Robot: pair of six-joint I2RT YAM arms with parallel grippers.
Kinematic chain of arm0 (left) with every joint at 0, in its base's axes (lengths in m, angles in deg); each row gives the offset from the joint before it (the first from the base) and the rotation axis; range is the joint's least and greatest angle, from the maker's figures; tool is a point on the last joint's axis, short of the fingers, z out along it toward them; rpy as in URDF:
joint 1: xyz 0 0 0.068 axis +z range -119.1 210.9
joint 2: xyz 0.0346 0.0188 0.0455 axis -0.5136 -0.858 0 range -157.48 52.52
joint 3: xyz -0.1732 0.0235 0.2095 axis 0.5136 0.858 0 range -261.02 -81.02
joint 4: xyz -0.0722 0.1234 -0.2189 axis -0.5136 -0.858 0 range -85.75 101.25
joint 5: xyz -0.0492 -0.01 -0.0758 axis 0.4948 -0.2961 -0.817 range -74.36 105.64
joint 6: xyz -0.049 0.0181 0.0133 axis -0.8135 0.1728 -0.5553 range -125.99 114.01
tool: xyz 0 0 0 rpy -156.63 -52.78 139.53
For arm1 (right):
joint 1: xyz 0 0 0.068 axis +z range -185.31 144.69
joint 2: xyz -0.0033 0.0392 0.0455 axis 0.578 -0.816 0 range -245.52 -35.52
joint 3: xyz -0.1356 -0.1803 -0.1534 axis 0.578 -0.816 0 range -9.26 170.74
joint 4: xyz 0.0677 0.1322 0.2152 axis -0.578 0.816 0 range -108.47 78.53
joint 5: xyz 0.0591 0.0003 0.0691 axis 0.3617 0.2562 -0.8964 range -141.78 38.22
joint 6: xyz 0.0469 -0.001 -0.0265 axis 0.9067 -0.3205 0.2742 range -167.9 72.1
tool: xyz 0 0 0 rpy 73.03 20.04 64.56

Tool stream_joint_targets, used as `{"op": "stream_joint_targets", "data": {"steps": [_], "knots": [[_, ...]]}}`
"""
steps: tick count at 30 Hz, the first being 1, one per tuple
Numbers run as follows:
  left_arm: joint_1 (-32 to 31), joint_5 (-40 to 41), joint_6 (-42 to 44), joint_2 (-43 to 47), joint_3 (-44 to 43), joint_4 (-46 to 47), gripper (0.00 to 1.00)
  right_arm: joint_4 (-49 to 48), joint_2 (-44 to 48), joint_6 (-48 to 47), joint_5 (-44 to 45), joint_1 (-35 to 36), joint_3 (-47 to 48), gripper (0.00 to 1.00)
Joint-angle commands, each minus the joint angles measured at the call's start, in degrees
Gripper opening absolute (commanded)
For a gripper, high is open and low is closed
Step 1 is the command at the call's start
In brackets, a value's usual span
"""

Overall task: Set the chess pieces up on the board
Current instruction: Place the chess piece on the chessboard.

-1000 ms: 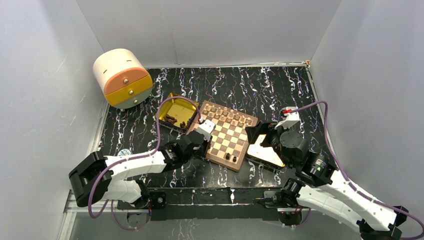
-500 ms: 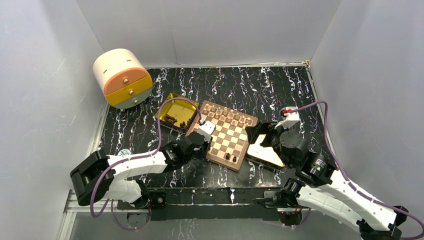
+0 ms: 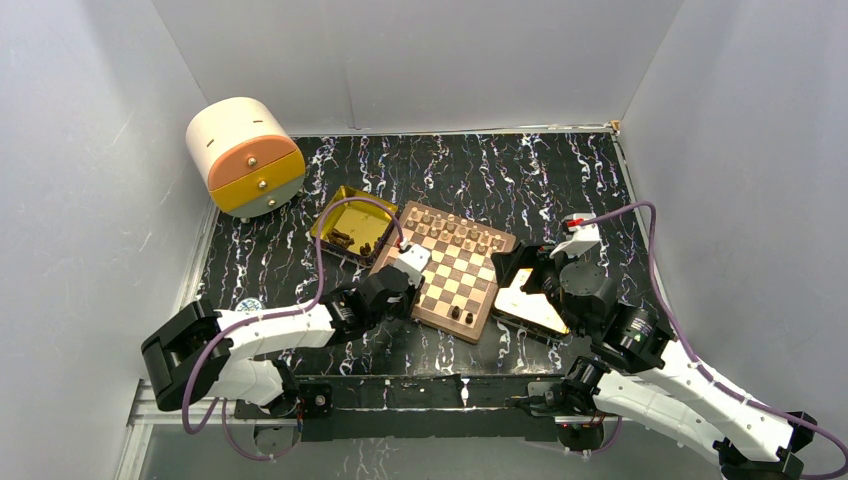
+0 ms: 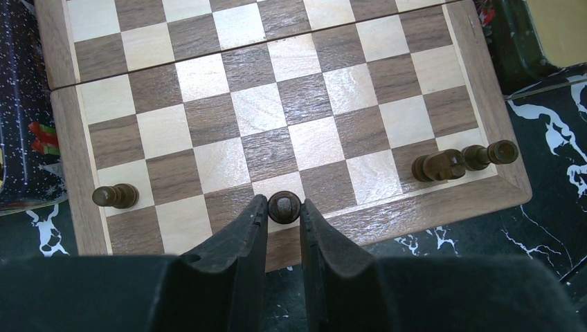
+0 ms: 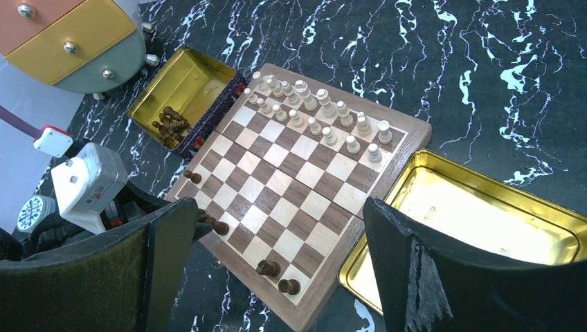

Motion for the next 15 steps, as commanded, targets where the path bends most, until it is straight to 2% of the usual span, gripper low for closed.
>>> {"op": "stream_joint_targets", "data": {"steps": [1, 12, 15], "knots": [[-0.4, 0.7, 0.2, -0.6, 0.1, 1.6, 0.1, -2.0, 0.8, 0.1, 1.6, -0.1, 0.5, 0.99], [-0.4, 1.0, 0.2, 0.1, -0.3, 1.1, 0.2, -2.2, 0.7, 0.2, 1.6, -0.1, 0.2, 0.99], [-0.4, 1.3, 0.0, 0.5, -0.4, 0.9, 0.26, -2.2, 0.7, 0.2, 1.6, -0.1, 0.3, 0.99]]}}
